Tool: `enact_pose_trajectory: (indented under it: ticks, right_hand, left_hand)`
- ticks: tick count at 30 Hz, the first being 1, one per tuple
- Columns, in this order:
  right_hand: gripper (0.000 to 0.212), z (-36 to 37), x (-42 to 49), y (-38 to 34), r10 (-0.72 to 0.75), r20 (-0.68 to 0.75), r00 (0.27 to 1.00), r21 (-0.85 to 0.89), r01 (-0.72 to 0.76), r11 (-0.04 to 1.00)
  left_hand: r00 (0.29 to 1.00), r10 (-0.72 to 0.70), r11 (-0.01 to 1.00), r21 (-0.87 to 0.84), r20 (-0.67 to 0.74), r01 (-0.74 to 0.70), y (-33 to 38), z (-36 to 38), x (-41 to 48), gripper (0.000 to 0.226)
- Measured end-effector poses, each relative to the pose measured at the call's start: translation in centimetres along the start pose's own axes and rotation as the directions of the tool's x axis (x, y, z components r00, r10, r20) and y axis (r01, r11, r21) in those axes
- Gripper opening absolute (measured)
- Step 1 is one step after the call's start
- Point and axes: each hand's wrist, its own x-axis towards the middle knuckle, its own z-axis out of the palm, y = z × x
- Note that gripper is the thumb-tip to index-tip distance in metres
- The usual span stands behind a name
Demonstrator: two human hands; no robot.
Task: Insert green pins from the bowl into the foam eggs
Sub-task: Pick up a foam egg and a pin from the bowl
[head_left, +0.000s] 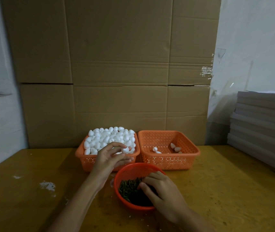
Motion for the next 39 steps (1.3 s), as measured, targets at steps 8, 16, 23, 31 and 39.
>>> enact_pose_trajectory:
  ticks: [8, 16, 23, 31, 39]
  right_hand:
    - [0.039, -0.13, 0.04, -0.05, -0.010, 0.001, 1.000, -0.002, 0.010, 1.000]
    - [0.041, -0.12, 0.01, -0.07, -0.009, 0.004, 1.000, 0.007, 0.009, 1.000]
    - [0.041, -0.13, 0.04, -0.10, -0.010, -0.010, 1.000, 0.018, 0.010, 1.000]
    - [0.044, -0.26, 0.05, -0.20, -0.017, -0.002, 1.000, 0.009, 0.017, 1.000]
    - [0.042, -0.26, 0.07, -0.27, -0.024, -0.001, 1.000, 0.001, 0.024, 1.000]
  left_hand:
    - [1.000, -0.013, 0.997, 0.075, 0.019, 0.011, -0.25, 0.07, -0.02, 0.016]
    - [0.999, -0.011, 0.997, 0.073, 0.034, 0.008, -0.31, -0.02, 0.03, 0.024]
    - [0.997, 0.055, 0.988, 0.141, 0.053, -0.062, -0.20, 0.00, -0.17, 0.051]
    - [0.997, 0.081, 0.981, 0.177, 0.001, -0.080, -0.27, 0.01, -0.12, 0.044]
    - [0.998, 0.053, 0.970, 0.239, -0.035, -0.043, 0.01, -0.16, 0.01, 0.028]
